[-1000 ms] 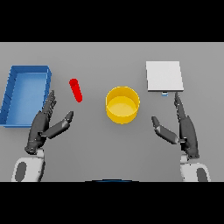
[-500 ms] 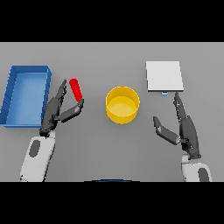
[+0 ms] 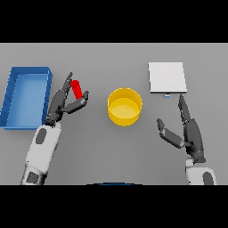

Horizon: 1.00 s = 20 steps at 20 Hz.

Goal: Pick up the red beaker and tilt it to pour out 1 green nut into yellow bowl. Pick up the yellow bowl and place it on the metallic measuring scale.

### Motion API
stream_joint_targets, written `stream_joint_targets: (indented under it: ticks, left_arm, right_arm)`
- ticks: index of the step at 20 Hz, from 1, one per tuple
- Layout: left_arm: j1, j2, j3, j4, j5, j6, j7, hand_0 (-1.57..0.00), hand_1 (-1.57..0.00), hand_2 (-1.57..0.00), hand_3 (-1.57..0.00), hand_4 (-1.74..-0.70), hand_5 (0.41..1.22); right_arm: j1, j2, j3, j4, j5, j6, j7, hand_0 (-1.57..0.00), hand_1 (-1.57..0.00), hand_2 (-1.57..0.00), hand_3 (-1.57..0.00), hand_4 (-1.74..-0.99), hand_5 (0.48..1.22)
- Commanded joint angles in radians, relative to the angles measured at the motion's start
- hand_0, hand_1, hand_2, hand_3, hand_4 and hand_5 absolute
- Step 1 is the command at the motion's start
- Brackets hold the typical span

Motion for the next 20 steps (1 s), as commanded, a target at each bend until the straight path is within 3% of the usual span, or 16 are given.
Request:
stream_joint_targets:
  ticks: [1, 5, 7, 12, 13, 15, 17, 20]
  left_arm:
    - [-0.021, 0.001, 0.010, 0.031, 0.000, 0.005, -0.002, 0.00, 0.00, 0.00, 0.00, -1.30, 0.690]
    - [-0.077, 0.000, 0.026, 0.095, 0.004, 0.005, -0.009, 0.00, 0.00, 0.00, 0.00, -1.29, 0.683]
    - [-0.106, -0.002, 0.037, 0.140, 0.013, -0.003, -0.026, 0.00, 0.00, 0.00, 0.00, -1.30, 0.686]
    - [-0.156, -0.027, 0.068, 0.224, 0.031, 0.013, -0.091, 0.00, 0.00, 0.00, 0.00, -1.35, 0.704]
    - [-0.172, -0.033, 0.086, 0.247, 0.045, 0.018, -0.111, 0.00, -0.03, -0.07, -0.03, -1.38, 0.724]
    - [-0.183, -0.036, 0.109, 0.260, 0.065, 0.026, -0.116, -0.29, -0.33, -0.36, -0.29, -1.45, 0.783]
    - [-0.209, -0.047, 0.107, 0.281, 0.048, 0.061, -0.087, -0.66, -0.70, -0.73, -0.72, -1.50, 0.941]
    - [-0.219, -0.044, 0.085, 0.301, 0.021, 0.056, -0.127, -1.11, -1.12, -1.14, -0.97, -1.60, 1.078]
  right_arm:
    - [-0.002, -0.001, 0.000, 0.005, 0.007, -0.004, -0.002, 0.00, 0.00, 0.00, 0.00, -1.271, 0.646]
    - [0.002, 0.004, 0.002, 0.004, -0.002, 0.002, -0.010, 0.00, 0.00, 0.00, 0.00, -1.268, 0.641]
    - [-0.016, 0.004, -0.007, 0.011, -0.008, -0.003, 0.019, 0.00, 0.00, 0.00, 0.00, -1.268, 0.639]
    - [-0.008, 0.000, -0.002, 0.012, 0.008, -0.006, 0.019, 0.00, 0.00, 0.00, 0.00, -1.261, 0.641]
    - [-0.008, 0.003, -0.001, 0.015, 0.008, -0.008, 0.012, 0.00, 0.00, 0.00, 0.00, -1.259, 0.642]
    - [-0.001, -0.008, -0.010, 0.011, 0.003, -0.005, 0.001, 0.00, 0.00, 0.00, 0.00, -1.258, 0.644]
    - [-0.007, -0.001, -0.009, 0.010, 0.005, -0.011, 0.010, 0.00, 0.00, 0.00, 0.00, -1.255, 0.644]
    - [0.009, -0.004, -0.004, -0.002, 0.006, -0.006, -0.002, 0.00, 0.00, 0.00, 0.00, -1.252, 0.644]
